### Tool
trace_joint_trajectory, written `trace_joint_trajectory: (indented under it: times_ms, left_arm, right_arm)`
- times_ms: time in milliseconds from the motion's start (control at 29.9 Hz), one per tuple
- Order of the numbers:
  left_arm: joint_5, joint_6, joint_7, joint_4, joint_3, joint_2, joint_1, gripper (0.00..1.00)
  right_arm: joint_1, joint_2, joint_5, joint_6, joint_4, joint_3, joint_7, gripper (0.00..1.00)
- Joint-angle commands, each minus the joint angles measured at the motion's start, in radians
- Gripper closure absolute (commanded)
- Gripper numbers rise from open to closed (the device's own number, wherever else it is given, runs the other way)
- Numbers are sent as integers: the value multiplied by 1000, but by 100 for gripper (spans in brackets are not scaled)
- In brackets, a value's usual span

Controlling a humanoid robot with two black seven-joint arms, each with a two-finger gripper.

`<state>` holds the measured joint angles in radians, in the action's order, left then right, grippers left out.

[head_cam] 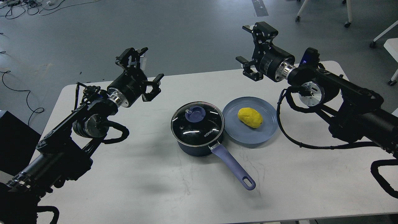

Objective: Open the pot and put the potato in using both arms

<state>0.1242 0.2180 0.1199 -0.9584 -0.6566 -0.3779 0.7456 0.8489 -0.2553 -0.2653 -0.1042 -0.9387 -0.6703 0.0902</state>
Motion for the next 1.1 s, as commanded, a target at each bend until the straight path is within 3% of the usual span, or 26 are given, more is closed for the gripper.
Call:
trace_joint_trajectory:
  times_ms: [0, 1070]
  left_arm:
    - [2, 3, 0, -19, -3, -9, -11, 1]
    - [0, -11, 4, -17, -15, -7, -18, 1]
  right_arm:
    - [10, 4, 0, 0, 23, 1, -1, 0]
    - [38, 39, -2, 0, 70, 14, 0, 0]
